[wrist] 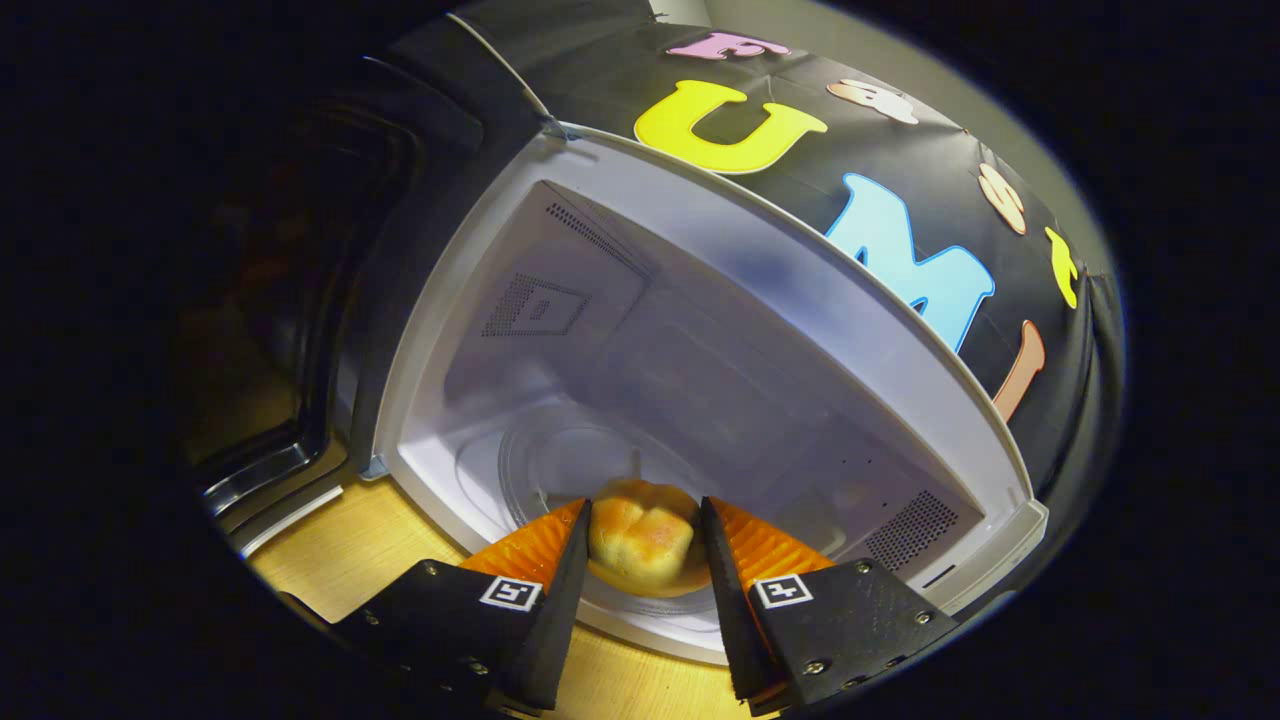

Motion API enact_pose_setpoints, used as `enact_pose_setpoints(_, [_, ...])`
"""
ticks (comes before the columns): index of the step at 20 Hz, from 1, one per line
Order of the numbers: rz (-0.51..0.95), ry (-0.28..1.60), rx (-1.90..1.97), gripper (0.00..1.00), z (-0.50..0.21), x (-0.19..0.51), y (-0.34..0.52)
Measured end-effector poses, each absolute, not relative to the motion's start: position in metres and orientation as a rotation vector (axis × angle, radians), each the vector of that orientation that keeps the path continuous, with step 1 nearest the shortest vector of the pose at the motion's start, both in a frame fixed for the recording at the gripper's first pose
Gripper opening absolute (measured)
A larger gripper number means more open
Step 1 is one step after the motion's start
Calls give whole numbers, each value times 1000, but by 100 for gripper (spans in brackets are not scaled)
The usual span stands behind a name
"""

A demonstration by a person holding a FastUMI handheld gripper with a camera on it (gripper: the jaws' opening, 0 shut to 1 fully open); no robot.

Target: Open the microwave, put the food inside, and close the microwave door.

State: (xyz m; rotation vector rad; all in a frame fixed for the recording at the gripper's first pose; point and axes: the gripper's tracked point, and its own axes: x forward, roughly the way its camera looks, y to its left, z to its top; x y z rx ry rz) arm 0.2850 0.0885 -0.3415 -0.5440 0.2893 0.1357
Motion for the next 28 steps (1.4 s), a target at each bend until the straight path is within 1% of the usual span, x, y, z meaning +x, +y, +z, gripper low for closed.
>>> enact_pose_setpoints(2, [134, 285, -543, 63, -344, 294, 90])
enact_pose_setpoints(3, [125, 286, -545, 67, -347, 299, 89])
enact_pose_setpoints(5, [122, 292, -545, 67, -351, 305, 87])
enact_pose_setpoints(9, [104, 302, -502, 73, -354, 311, 82])
enact_pose_setpoints(10, [118, 308, -483, 72, -355, 308, 84])
enact_pose_setpoints(12, [147, 320, -462, 75, -355, 304, 87])
enact_pose_setpoints(13, [168, 320, -449, 80, -351, 298, 90])
enact_pose_setpoints(16, [195, 290, -425, 80, -332, 277, 93])
enact_pose_setpoints(20, [301, 232, -321, 80, -291, 217, 105])
enact_pose_setpoints(22, [389, 201, -228, 80, -261, 170, 117])
enact_pose_setpoints(28, [611, 32, 15, 80, -154, 14, 139])
